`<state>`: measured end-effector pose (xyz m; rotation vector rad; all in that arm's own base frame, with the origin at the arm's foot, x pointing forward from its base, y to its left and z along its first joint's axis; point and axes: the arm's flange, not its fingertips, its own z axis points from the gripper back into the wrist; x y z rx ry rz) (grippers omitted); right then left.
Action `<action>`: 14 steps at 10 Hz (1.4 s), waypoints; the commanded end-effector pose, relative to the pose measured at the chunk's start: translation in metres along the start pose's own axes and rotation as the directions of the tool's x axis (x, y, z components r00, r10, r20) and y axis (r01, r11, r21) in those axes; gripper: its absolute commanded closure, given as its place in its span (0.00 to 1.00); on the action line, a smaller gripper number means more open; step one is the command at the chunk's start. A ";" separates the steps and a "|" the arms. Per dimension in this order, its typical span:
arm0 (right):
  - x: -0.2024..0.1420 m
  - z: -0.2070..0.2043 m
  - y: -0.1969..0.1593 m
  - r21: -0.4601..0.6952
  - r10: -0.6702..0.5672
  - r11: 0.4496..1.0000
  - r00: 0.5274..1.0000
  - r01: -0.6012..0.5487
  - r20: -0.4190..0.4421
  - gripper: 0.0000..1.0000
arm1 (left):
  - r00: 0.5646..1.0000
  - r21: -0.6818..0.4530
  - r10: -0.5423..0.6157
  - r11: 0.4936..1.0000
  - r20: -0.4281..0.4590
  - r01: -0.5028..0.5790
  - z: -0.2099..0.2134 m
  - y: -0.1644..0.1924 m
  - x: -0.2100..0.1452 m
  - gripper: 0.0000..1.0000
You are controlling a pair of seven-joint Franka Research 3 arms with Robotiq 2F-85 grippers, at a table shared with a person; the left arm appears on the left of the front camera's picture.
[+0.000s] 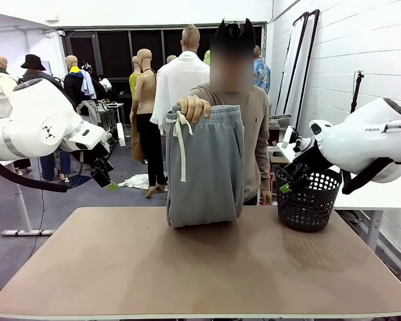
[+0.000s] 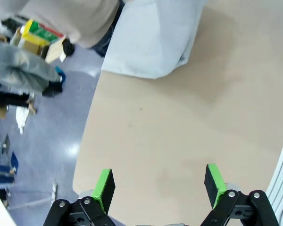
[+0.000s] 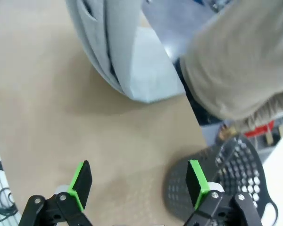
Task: Fold the training pants.
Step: Grab both ends of the Training pants handed by a person.
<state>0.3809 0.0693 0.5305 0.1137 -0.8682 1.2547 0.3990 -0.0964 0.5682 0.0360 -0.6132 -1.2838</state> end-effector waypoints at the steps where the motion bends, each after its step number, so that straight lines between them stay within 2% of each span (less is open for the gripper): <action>1: -0.005 -0.011 -0.015 0.094 -0.018 0.996 0.993 0.007 0.116 0.00 | 0.986 -0.054 -0.043 0.997 0.160 0.053 -0.009 0.013 -0.006 0.00; 3: -0.003 -0.017 -0.012 0.107 -0.029 0.994 0.987 0.012 0.159 0.00 | 0.960 -0.045 -0.075 0.995 0.270 0.091 -0.019 0.014 -0.010 0.00; 4: -0.002 -0.020 -0.011 0.117 -0.033 0.993 0.986 0.014 0.163 0.00 | 0.956 -0.038 -0.086 0.994 0.279 0.100 -0.022 0.014 -0.011 0.00; 5: 0.000 -0.021 -0.015 0.098 -0.043 0.995 0.990 0.029 0.137 0.00 | 0.965 -0.016 -0.076 0.996 0.252 0.083 -0.024 0.018 -0.010 0.00; 6: 0.000 -0.011 -0.004 0.094 -0.039 0.995 0.988 0.025 0.148 0.00 | 0.989 0.064 0.011 0.998 0.149 -0.021 -0.015 0.019 -0.007 0.00; 7: 0.000 -0.011 -0.004 0.094 -0.039 0.995 0.988 0.025 0.148 0.00 | 0.967 -0.031 -0.069 0.996 0.245 0.079 -0.014 0.012 -0.007 0.00; 10: 0.000 -0.011 -0.004 0.094 -0.039 0.995 0.988 0.025 0.148 0.00 | 0.967 -0.031 -0.069 0.996 0.245 0.079 -0.014 0.012 -0.007 0.00; 11: 0.003 -0.008 -0.004 0.085 -0.055 0.995 0.989 0.044 0.137 0.00 | 0.974 -0.015 -0.059 0.998 0.221 0.064 -0.016 0.012 -0.004 0.00; 12: 0.006 -0.017 -0.009 0.107 -0.056 0.994 0.976 0.034 0.211 0.00 | 0.956 -0.013 -0.085 0.996 0.282 0.092 -0.023 0.014 -0.002 0.00; 14: 0.008 -0.034 -0.011 0.132 -0.054 0.991 0.956 0.017 0.287 0.00 | 0.922 -0.048 -0.084 0.993 0.379 0.110 -0.035 0.010 0.001 0.00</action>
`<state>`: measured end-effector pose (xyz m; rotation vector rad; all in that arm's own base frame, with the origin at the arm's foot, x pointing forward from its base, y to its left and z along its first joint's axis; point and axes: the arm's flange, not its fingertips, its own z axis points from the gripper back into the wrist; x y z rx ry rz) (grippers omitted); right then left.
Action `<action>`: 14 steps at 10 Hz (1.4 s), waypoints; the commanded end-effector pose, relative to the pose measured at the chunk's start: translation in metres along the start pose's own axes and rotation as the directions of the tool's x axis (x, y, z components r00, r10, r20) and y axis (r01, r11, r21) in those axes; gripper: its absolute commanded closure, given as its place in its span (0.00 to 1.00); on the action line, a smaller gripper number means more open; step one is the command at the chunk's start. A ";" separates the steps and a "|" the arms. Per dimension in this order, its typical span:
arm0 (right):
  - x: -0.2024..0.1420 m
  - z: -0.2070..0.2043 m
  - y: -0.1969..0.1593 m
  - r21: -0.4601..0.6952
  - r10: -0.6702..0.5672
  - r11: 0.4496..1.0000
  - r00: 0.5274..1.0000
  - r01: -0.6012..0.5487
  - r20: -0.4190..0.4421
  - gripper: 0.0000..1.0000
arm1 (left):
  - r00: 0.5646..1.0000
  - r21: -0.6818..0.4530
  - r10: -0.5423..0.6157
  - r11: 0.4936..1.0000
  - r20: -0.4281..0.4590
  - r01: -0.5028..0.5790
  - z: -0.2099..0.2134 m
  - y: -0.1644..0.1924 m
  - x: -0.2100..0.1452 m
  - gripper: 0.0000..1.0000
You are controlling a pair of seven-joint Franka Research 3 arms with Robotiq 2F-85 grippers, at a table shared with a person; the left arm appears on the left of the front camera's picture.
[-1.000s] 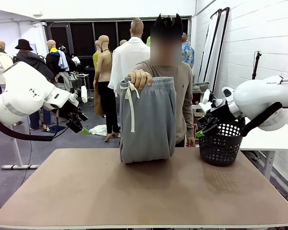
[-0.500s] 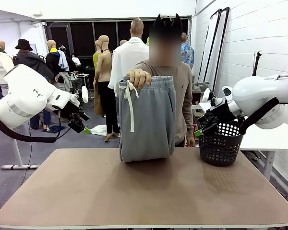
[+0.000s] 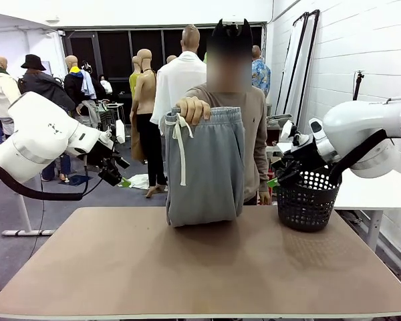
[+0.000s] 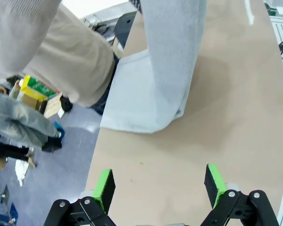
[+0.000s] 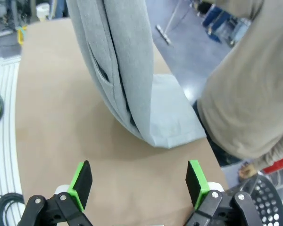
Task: Fold the training pants.
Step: Grab both ends of the Training pants handed by a person.
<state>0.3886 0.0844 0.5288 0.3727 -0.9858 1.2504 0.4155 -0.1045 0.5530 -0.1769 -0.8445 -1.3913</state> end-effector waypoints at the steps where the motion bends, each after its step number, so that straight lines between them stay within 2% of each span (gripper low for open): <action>1: -0.009 -0.027 -0.016 0.037 0.019 0.999 0.995 -0.023 0.102 0.00 | 0.991 -0.014 -0.035 0.999 0.128 0.037 -0.016 0.000 -0.004 0.00; 4: -0.012 -0.038 -0.020 0.107 0.012 0.994 0.977 -0.035 0.213 0.00 | 0.966 -0.042 -0.084 0.994 0.246 0.097 -0.028 -0.006 0.003 0.00; 6: -0.012 -0.044 -0.022 0.129 -0.010 0.991 0.950 -0.032 0.312 0.00 | 0.937 0.006 -0.126 0.991 0.326 0.131 -0.037 -0.006 0.005 0.00; 7: -0.010 -0.044 -0.020 0.141 -0.019 0.990 0.941 -0.031 0.337 0.00 | 0.921 0.004 -0.105 0.994 0.376 0.112 -0.041 -0.008 0.008 0.00; 9: -0.007 -0.044 -0.020 0.150 -0.014 0.988 0.931 -0.044 0.364 0.00 | 0.909 -0.030 -0.038 0.998 0.414 0.056 -0.047 -0.011 0.010 0.00; 11: -0.004 -0.039 -0.013 0.130 0.001 0.990 0.929 -0.052 0.369 0.00 | 0.915 -0.095 0.022 0.995 0.403 0.018 -0.049 -0.019 0.016 0.00; 12: -0.004 -0.038 -0.012 0.111 0.014 0.992 0.932 -0.058 0.361 0.00 | 0.916 -0.115 0.012 0.993 0.400 0.037 -0.044 -0.022 0.018 0.00; 13: -0.006 -0.032 -0.012 0.102 0.028 0.993 0.944 -0.065 0.330 0.00 | 0.914 -0.068 -0.007 0.997 0.407 0.038 -0.050 -0.021 0.011 0.00; 14: -0.005 -0.038 -0.015 0.149 -0.016 0.988 0.942 -0.036 0.335 0.00 | 0.914 -0.068 -0.007 0.997 0.407 0.038 -0.050 -0.021 0.011 0.00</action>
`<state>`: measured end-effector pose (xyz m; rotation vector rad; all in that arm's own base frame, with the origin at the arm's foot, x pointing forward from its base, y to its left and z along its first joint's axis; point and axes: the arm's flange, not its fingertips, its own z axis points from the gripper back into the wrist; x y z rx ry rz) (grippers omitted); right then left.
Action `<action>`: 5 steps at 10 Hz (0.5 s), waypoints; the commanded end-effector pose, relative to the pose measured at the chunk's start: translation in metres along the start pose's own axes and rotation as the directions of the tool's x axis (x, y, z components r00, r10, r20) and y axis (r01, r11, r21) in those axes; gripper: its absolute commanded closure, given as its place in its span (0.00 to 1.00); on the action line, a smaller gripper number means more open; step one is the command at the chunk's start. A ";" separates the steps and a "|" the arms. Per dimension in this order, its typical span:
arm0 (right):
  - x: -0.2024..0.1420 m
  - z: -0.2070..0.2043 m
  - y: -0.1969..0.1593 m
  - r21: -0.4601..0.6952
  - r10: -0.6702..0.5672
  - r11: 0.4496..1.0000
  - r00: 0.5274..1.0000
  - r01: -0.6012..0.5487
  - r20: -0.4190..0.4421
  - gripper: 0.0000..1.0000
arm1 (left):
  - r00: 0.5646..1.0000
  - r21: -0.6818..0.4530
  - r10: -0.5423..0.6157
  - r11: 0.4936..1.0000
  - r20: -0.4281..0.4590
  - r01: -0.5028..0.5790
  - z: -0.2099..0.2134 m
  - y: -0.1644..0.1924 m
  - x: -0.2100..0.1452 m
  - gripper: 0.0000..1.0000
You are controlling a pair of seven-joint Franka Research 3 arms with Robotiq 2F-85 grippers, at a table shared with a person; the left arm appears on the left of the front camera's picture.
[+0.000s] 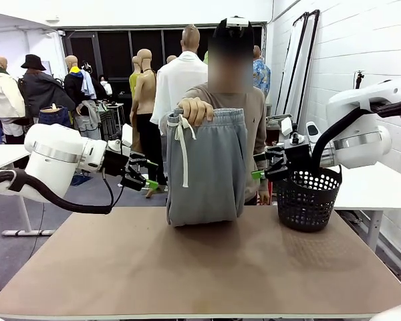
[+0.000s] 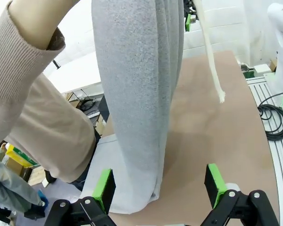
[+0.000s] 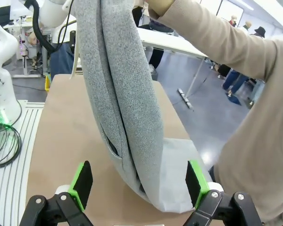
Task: Fold the training pants.
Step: Grab both ends of the Training pants handed by a person.
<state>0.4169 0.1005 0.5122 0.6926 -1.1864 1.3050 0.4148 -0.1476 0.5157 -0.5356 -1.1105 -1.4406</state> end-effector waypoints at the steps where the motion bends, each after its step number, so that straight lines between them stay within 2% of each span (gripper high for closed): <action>1: -0.003 -0.005 0.000 0.015 -0.013 1.000 1.000 0.013 0.015 0.00 | 1.000 0.021 -0.006 1.000 0.017 0.006 0.001 0.002 0.001 0.00; 2: 0.000 0.000 0.000 0.000 0.000 1.000 1.000 0.000 0.000 0.00 | 1.000 0.000 0.000 1.000 0.000 0.000 0.000 0.000 0.000 0.00; 3: 0.004 -0.004 -0.001 -0.022 0.017 1.000 0.997 -0.016 0.080 0.00 | 0.998 0.049 -0.010 0.999 0.068 0.007 -0.004 0.005 -0.001 0.00; 5: 0.008 -0.008 -0.001 -0.022 0.031 0.999 0.988 -0.028 0.152 0.00 | 0.988 0.045 -0.006 0.999 0.152 -0.001 -0.011 0.009 0.001 0.00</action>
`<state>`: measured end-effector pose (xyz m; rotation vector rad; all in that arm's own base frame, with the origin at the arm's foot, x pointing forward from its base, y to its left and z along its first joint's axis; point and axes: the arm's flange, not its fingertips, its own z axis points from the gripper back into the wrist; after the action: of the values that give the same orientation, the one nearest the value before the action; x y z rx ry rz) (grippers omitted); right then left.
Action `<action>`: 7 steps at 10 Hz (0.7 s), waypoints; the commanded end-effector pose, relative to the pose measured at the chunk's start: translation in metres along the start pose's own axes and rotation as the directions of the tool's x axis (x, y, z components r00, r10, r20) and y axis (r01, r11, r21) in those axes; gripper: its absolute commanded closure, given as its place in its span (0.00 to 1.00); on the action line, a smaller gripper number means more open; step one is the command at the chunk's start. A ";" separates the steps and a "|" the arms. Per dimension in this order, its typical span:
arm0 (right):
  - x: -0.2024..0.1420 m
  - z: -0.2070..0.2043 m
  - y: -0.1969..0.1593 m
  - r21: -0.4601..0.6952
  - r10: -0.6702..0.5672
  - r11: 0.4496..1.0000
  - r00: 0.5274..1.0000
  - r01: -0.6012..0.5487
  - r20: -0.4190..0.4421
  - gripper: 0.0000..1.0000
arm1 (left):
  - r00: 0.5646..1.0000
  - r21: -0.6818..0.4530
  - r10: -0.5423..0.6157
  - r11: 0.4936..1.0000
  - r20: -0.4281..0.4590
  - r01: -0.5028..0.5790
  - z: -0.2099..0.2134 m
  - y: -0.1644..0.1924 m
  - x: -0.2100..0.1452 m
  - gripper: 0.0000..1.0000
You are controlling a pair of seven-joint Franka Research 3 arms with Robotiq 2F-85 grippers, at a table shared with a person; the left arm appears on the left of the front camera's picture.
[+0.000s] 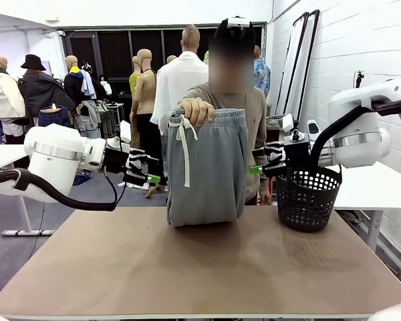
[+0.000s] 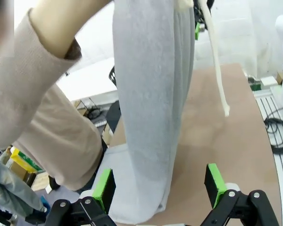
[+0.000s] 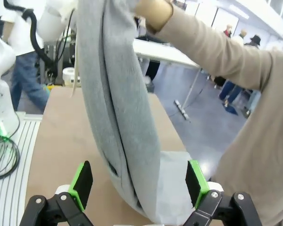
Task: Fold the training pants.
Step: Grab both ends of the Training pants handed by a person.
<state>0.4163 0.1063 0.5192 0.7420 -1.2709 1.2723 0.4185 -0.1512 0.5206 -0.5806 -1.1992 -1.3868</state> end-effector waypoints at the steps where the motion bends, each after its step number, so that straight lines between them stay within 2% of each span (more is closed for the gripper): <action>1: 0.003 -0.005 0.000 0.018 0.016 1.000 0.996 -0.018 0.086 0.00 | 0.996 -0.013 -0.013 1.000 0.083 0.015 -0.011 0.003 -0.002 0.00; 4: 0.003 -0.004 -0.002 0.074 -0.024 0.997 0.993 0.015 0.119 0.00 | 0.991 -0.041 0.025 0.999 0.128 -0.020 -0.013 -0.007 0.009 0.00; 7: 0.005 -0.006 -0.002 0.087 -0.011 0.996 0.989 -0.002 0.151 0.00 | 0.985 0.007 0.001 1.000 0.173 -0.003 -0.016 -0.009 0.019 0.00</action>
<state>0.4110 0.1092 0.5204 0.9040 -1.3018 1.2927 0.4112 -0.1733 0.5301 -0.7180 -1.2758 -1.3607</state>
